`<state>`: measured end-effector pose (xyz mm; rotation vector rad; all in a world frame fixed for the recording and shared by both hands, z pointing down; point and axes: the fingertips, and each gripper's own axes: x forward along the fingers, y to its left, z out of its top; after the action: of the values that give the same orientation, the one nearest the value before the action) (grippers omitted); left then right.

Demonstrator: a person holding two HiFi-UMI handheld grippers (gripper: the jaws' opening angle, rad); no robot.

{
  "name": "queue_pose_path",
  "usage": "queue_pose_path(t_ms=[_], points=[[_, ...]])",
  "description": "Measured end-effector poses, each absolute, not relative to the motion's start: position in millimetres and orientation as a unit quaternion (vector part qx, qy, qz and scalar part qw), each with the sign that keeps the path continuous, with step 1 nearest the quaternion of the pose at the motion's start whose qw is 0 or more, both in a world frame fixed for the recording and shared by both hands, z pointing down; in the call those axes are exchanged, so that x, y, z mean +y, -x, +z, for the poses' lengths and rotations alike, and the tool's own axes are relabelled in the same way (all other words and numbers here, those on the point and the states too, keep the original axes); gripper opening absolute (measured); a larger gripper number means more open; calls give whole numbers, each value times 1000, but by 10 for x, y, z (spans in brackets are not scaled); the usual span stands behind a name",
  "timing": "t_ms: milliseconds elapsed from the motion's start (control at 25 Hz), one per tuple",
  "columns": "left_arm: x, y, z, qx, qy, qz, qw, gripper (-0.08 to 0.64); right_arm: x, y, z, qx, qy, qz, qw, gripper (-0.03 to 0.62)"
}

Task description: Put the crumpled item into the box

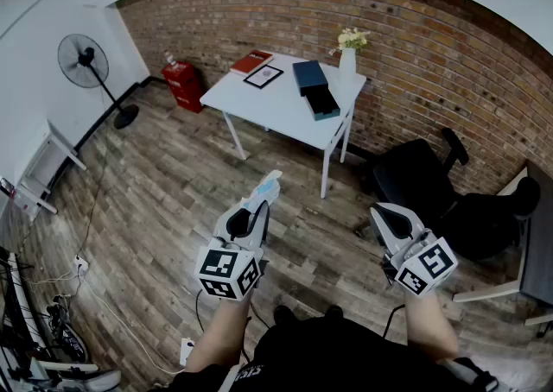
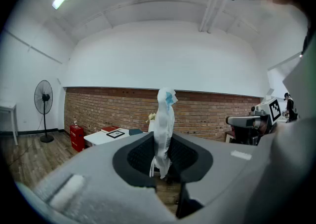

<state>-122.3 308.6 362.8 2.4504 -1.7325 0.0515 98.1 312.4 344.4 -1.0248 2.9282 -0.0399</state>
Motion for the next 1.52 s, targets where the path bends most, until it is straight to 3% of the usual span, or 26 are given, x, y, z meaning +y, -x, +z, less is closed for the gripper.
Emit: queue_pose_path(t_ms=[480, 1120, 1520], points=[[3157, 989, 3646, -569, -819, 29, 72, 72, 3214, -1102, 3473, 946, 322, -18, 25, -5], [3361, 347, 3629, -571, -817, 32, 69, 72, 3386, -1933, 3506, 941, 327, -62, 65, -2], [3204, 234, 3694, -565, -822, 32, 72, 74, 3259, -2091, 3690, 932, 345, -95, 62, -2]])
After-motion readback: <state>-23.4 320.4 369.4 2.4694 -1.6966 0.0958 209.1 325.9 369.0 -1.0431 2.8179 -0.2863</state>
